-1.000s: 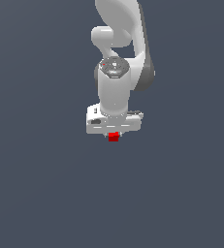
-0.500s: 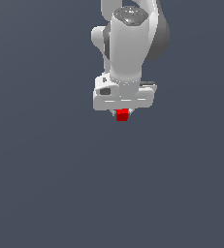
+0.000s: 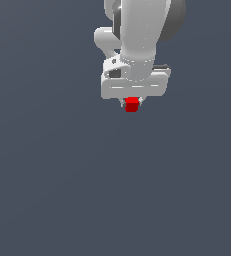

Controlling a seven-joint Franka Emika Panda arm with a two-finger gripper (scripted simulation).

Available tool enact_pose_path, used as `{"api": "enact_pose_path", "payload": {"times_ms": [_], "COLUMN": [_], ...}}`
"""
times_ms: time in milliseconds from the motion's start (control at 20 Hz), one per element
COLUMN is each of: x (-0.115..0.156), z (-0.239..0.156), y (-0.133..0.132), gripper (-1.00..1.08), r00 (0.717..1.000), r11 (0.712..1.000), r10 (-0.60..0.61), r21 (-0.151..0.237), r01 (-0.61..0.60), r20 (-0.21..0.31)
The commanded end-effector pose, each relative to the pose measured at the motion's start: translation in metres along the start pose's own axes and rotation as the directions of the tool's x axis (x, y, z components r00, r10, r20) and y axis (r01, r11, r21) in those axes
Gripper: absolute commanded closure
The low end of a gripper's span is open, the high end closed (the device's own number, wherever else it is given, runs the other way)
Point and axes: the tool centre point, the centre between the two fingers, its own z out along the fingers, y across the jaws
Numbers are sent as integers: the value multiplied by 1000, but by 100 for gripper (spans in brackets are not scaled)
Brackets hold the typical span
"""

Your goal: Pick up the red cube and move it to a goal position.

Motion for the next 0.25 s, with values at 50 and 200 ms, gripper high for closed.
{"api": "enact_pose_path", "payload": {"times_ms": [50, 200], "x": [-1, 0], "z": [-5, -4], "y": [-2, -1], "gripper": [108, 108], "r00": [1000, 1000], "r11": [1000, 1000], "r10": [1, 1], "r21": [0, 1], "r01": [-1, -1], "r20": [1, 1]}}
